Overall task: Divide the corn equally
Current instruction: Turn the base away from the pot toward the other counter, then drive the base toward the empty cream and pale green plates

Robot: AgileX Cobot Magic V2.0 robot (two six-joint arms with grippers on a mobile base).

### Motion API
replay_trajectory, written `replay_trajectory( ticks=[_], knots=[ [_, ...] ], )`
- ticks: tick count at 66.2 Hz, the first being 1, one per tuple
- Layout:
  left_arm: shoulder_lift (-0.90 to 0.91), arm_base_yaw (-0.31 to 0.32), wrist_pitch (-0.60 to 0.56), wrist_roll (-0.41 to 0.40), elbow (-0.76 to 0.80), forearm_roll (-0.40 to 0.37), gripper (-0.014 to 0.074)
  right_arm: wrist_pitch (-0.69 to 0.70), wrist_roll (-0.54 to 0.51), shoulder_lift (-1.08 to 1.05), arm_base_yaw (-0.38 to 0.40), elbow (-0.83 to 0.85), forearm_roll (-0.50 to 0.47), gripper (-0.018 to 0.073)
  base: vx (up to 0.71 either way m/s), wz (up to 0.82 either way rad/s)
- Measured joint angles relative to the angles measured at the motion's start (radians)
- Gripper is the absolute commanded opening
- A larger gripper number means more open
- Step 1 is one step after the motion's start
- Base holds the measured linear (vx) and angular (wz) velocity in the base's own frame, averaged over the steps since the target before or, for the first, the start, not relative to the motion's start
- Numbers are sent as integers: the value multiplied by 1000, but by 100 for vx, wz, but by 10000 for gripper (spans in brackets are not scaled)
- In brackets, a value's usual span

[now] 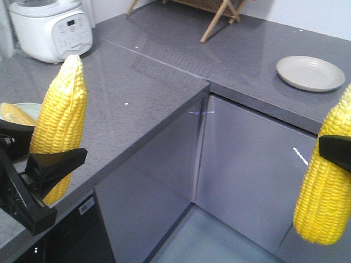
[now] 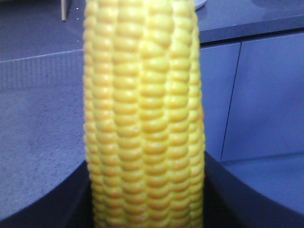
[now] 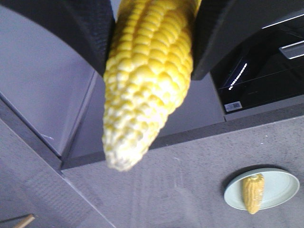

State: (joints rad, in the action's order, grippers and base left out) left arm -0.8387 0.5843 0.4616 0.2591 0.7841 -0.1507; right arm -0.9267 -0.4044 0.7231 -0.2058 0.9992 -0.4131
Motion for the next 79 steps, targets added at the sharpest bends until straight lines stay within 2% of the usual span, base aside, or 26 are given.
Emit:
replay_trajectory(
  ticks=[79],
  knots=[
    [0, 0, 0, 0, 0, 0, 224, 0, 0, 0, 0, 0, 0, 225, -3, -29]
  ],
)
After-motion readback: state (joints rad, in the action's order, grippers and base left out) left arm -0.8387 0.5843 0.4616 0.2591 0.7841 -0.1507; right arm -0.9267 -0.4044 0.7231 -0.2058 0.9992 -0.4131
